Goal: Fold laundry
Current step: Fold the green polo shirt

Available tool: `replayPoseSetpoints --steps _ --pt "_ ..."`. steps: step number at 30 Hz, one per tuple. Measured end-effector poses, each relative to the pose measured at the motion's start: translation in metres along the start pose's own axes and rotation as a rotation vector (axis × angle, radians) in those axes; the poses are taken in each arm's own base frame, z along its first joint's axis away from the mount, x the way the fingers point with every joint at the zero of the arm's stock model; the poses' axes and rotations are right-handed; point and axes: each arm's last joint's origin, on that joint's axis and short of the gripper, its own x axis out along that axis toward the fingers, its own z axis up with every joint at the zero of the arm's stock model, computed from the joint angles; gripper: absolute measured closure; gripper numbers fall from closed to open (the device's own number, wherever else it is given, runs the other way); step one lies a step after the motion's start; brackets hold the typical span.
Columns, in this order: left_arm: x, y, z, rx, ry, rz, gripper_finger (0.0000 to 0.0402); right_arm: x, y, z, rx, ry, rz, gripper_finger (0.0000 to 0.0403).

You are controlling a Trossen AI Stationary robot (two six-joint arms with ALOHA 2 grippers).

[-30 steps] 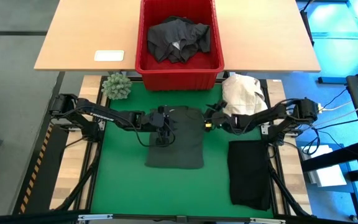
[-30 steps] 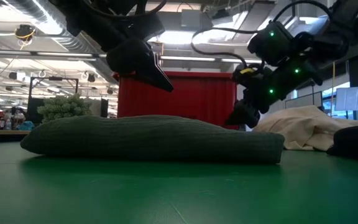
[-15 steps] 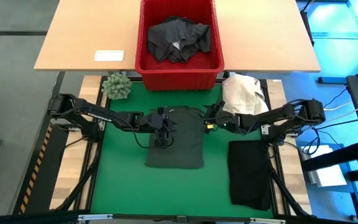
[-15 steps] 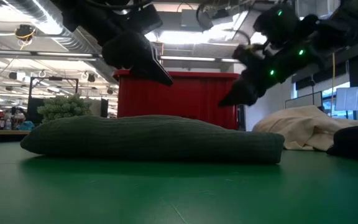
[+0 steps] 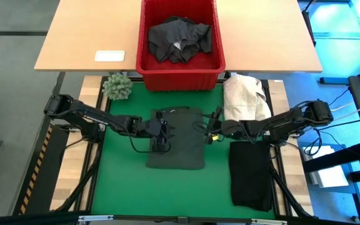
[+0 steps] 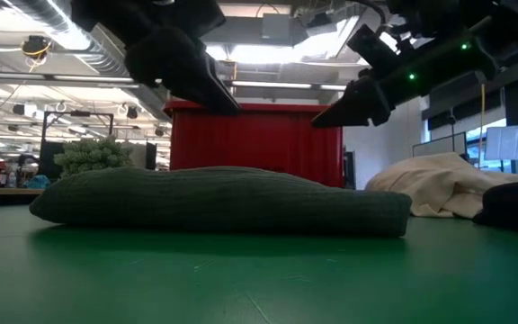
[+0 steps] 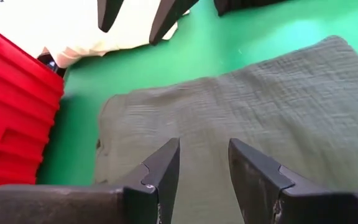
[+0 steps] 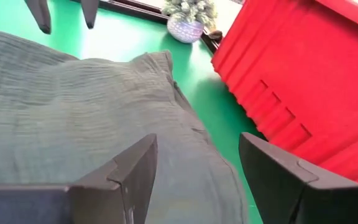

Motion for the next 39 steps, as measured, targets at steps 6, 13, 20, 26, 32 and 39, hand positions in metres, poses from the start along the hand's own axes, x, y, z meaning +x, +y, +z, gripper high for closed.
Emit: replayPoseSetpoints --steps 6,13,20,26,32,39 --pt "-0.002 -0.005 0.000 -0.046 0.001 -0.014 0.0270 -0.001 0.003 0.001 0.050 -0.007 0.019 0.0178" --pt "-0.006 -0.016 0.000 -0.047 0.017 -0.045 0.0270 -0.001 0.004 0.001 0.111 -0.016 0.078 0.0178" --pt "-0.010 -0.027 0.000 -0.055 0.020 -0.049 0.0270 -0.002 0.006 0.003 0.148 -0.036 0.150 0.0178" --pt "-0.013 -0.035 0.001 -0.038 0.012 -0.049 0.0270 -0.002 0.007 0.006 0.161 -0.070 0.187 0.0178" --pt "-0.017 -0.042 0.002 -0.070 0.006 -0.067 0.0270 -0.008 0.017 0.014 0.146 -0.102 0.234 0.0178" --pt "-0.018 -0.045 0.003 -0.070 -0.002 -0.070 0.0270 -0.016 0.031 0.029 0.060 -0.160 0.283 0.0178"
